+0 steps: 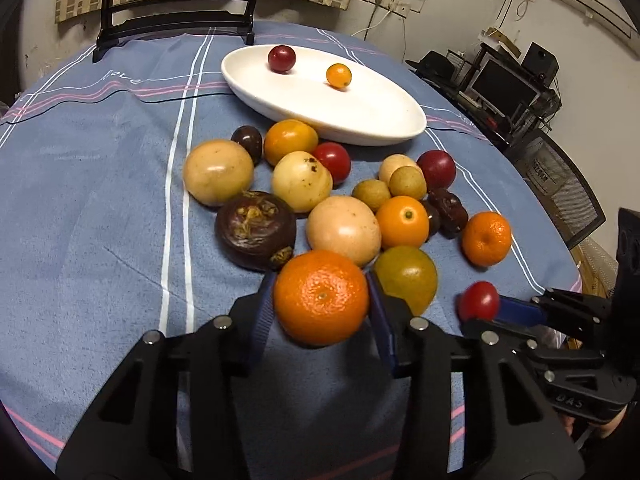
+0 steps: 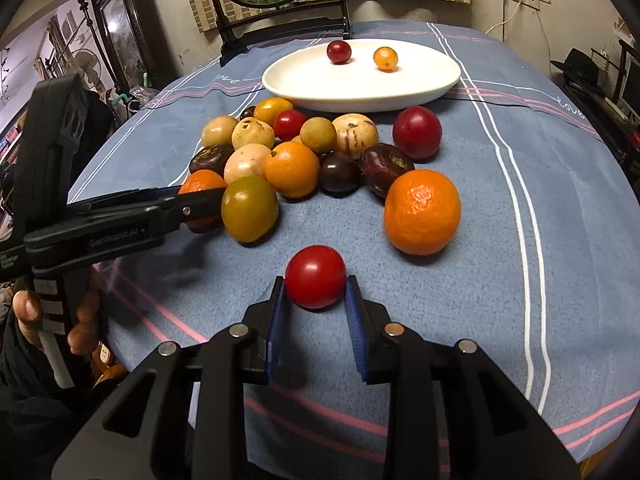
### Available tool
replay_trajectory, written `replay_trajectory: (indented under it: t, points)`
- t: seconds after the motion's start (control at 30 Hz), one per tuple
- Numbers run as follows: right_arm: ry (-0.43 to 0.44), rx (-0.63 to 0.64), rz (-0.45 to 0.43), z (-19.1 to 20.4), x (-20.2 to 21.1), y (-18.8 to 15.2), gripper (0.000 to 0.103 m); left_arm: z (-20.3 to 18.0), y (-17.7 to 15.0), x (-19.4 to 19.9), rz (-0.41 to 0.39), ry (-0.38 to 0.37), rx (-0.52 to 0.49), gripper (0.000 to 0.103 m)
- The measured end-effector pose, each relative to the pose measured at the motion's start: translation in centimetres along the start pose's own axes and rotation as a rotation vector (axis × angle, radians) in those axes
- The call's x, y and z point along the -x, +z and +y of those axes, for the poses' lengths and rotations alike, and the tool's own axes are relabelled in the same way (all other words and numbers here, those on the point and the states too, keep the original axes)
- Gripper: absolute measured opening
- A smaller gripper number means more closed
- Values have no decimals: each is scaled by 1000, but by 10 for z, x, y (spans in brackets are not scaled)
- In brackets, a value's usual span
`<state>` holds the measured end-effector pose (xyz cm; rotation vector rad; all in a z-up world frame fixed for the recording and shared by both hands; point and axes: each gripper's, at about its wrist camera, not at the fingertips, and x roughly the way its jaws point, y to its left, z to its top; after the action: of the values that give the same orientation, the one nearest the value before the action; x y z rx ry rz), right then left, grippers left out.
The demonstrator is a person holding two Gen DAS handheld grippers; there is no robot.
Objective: Organize fruits
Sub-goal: 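Grasp a tangerine with the left gripper while the right holds the tomato, then place the tangerine and tomato on the white plate, opening both grippers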
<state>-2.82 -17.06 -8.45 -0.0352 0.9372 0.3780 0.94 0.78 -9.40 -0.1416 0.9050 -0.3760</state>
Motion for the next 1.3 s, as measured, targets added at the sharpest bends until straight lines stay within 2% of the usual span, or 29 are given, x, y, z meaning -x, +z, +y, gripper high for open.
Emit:
replay_trajectory:
  t: [0.27, 0.43, 0.57, 0.77, 0.87, 0.93, 1.13, 1.3]
  points:
    - [0, -11, -15, 1, -8, 7, 30, 3, -7, 16, -6, -16, 15, 44]
    - [8, -10, -63, 1, 11, 11, 30, 3, -1, 42, -55, -6, 6, 44]
    - [12, -4, -78, 0, 20, 19, 30, -1, 11, 51, -65, 5, -8, 44]
    - [5, 45, -129, -5, 37, 52, 29, -6, 65, 47, -80, 46, -45, 44]
    - [8, 74, -140, -10, 38, 83, 29, -5, 98, 35, -66, 43, -44, 44]
    - [0, 93, -136, -15, 31, 111, 29, -4, 127, 22, -65, 68, -45, 44]
    - [-8, 140, -65, -23, -23, 192, 29, 14, 198, -29, -50, 154, -12, 45]
    - [-48, 164, 6, -28, -76, 231, 29, 37, 228, -78, 30, 148, 65, 45]
